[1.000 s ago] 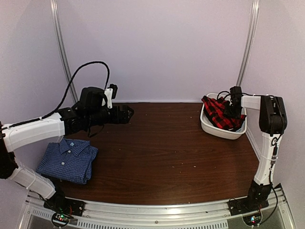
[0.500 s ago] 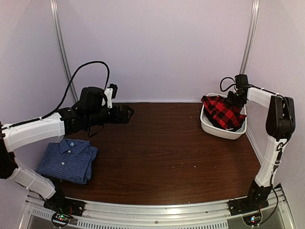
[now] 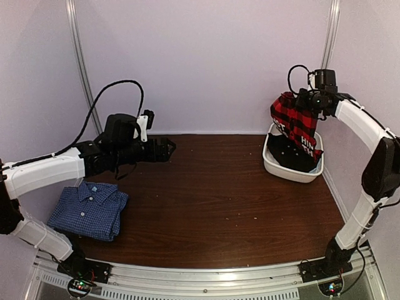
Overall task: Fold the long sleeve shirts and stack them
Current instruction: Pick up the square-folded shirt from the bin, then place the square-folded shirt at the center of the board.
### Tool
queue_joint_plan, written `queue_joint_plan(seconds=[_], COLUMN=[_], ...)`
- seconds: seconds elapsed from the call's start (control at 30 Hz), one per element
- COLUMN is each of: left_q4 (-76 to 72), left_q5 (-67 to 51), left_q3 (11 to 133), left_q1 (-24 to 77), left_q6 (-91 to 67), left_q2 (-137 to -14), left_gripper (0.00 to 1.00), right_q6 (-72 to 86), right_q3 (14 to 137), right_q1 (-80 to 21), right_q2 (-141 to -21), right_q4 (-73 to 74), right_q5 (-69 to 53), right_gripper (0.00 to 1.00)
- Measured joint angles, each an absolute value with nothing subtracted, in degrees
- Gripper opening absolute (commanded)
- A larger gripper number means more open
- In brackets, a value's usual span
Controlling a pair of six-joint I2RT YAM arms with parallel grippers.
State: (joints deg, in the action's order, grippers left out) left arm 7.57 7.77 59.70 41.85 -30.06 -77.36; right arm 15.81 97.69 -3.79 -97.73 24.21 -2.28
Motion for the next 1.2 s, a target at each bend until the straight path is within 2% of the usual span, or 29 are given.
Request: queue_joint_plan(seconds=[0.37, 0.73, 0.97, 1.13, 1.2], left_q4=[7.4, 7.4, 11.4, 14.9, 14.7], left_q5=[7.7, 8.2, 14.6, 14.8, 13.2], left_q3=[59.7, 59.7, 59.8, 57.8, 54.9], left_q1=[41.8, 41.8, 41.2, 32.8, 28.9], left_q6=[-30.1, -30.3, -35.0, -42.7, -45.1], left_q2=[-77.4, -77.2, -76.8, -74.7, -72.6], left_gripper=[0.98, 0.98, 0.98, 0.98, 0.98], right_q6=[13.6, 13.7, 13.7, 15.4, 16.4], right_q3=[105.8, 108.2, 96.7, 85.3, 82.7], right_q1=[-14.4, -26.3, -38.4, -49.5, -53.3], right_q2=[-91.5, -88.8, -88.9, -92.2, -94.6], right_q4=[25.7, 24.9, 20.3, 15.9, 14.4], right_q5=[-6.4, -10.2, -10.8, -12.9, -14.5], right_gripper=[0.0, 0.0, 0.0, 0.0, 0.04])
